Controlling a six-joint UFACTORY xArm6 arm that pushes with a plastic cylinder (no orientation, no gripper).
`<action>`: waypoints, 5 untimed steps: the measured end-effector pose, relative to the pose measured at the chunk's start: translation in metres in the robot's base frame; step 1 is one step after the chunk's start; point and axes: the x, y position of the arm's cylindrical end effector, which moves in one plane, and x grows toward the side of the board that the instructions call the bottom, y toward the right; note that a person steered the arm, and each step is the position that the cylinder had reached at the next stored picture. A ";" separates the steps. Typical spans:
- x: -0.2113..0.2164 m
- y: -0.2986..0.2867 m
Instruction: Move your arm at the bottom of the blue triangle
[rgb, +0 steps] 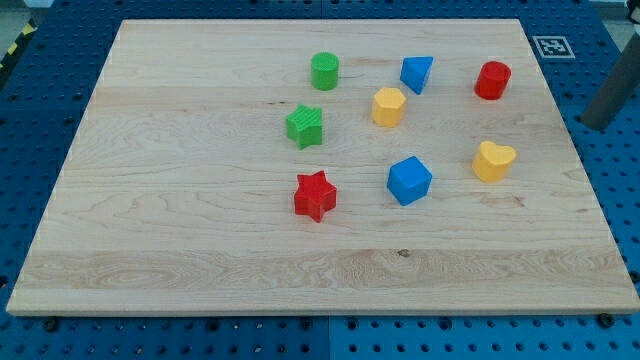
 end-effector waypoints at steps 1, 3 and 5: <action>0.000 -0.059; -0.001 -0.115; -0.013 -0.186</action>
